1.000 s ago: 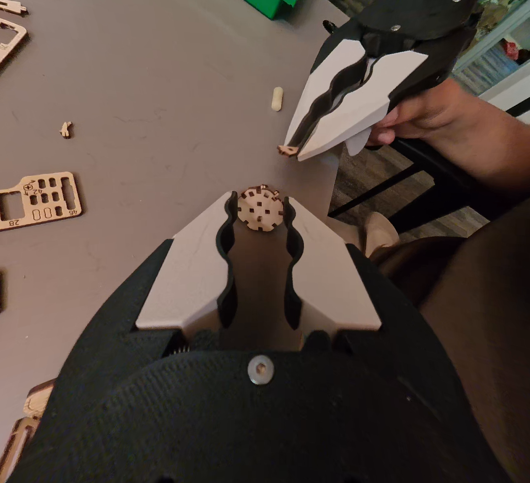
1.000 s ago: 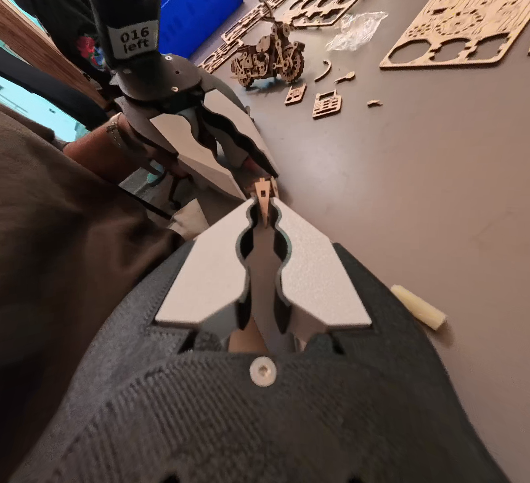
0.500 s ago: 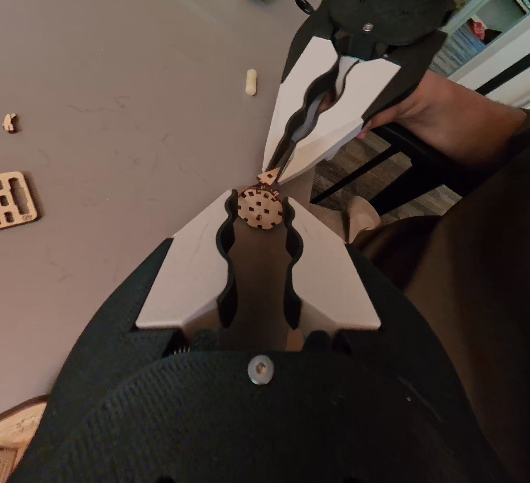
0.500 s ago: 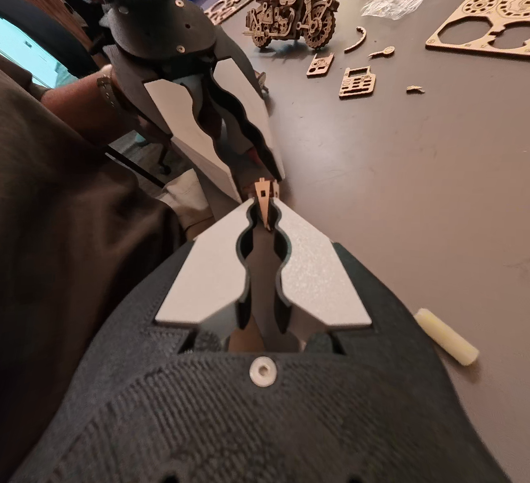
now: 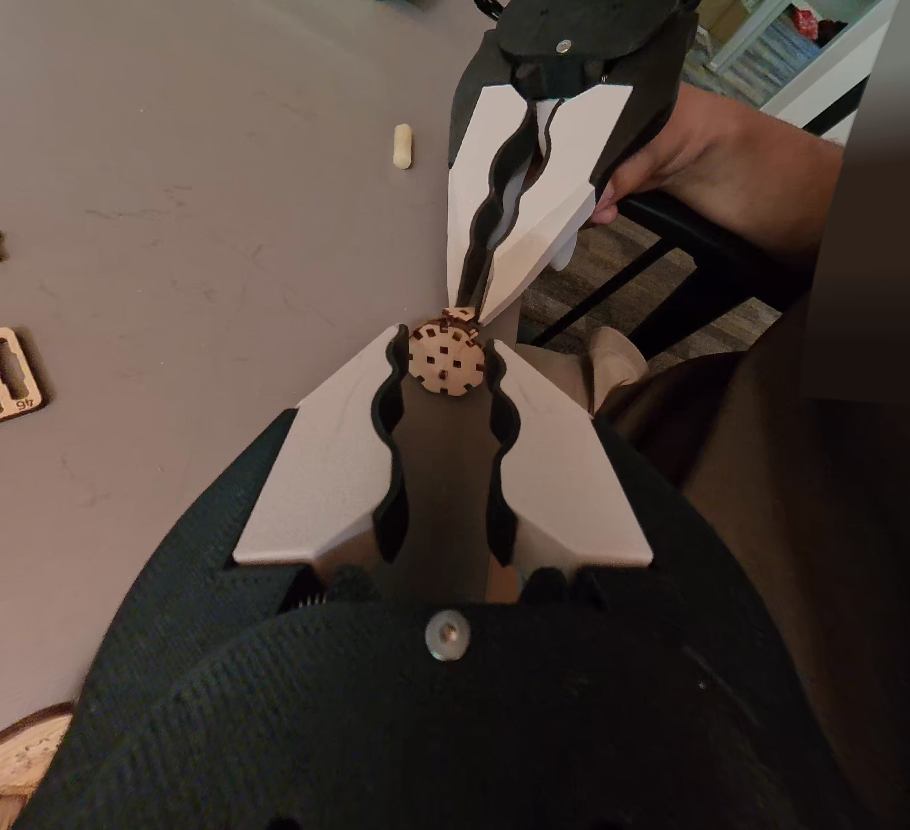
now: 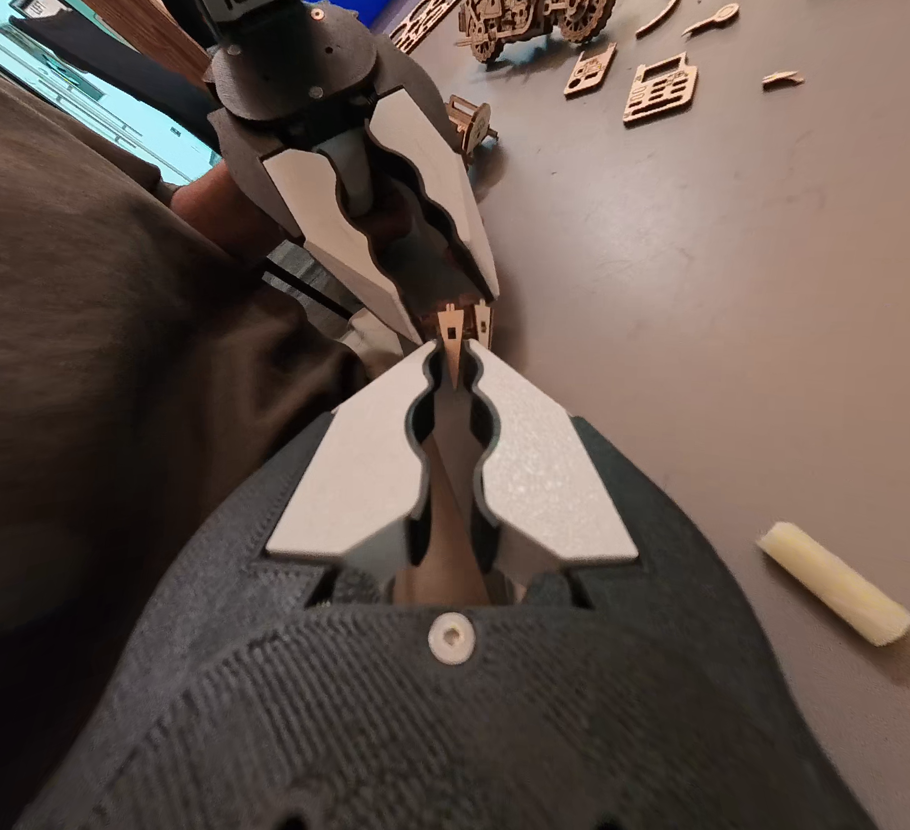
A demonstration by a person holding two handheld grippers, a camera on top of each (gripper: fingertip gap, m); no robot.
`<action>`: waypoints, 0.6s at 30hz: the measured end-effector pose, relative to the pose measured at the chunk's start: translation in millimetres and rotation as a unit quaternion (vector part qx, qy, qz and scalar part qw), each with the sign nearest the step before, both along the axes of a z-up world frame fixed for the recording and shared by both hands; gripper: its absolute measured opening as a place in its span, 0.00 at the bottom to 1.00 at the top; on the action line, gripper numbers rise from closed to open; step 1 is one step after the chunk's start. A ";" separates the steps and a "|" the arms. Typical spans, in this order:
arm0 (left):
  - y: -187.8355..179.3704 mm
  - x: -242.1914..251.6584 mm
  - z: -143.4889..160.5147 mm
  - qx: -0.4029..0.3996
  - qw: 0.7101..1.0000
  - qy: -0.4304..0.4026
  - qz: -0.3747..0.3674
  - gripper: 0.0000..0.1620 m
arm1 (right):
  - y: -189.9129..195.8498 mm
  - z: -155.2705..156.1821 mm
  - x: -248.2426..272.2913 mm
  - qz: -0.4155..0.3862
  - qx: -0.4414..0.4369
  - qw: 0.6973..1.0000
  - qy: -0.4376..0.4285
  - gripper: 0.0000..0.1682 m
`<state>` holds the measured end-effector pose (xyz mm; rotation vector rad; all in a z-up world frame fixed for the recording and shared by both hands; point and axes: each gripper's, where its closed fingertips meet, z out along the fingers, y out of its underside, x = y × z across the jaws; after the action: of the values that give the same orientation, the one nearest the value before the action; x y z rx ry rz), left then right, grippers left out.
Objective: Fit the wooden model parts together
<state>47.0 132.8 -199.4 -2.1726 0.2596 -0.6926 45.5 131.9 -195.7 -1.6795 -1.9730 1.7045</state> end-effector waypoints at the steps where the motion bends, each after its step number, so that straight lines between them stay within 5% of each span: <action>1: 0.0 0.0 -0.7 -0.002 1.000 0.001 0.000 0.18 | -0.1 -0.8 0.0 0.000 0.003 1.000 -0.001 0.03; 18: 0.6 -1.1 -2.6 -0.013 1.000 -0.008 0.003 0.17 | 1.6 -3.0 -2.8 -0.014 -0.018 1.000 -0.020 0.03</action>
<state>45.9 133.4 -202.0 -2.1902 0.2373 -0.7125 42.7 133.4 -198.7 -1.7572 -1.9372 1.7215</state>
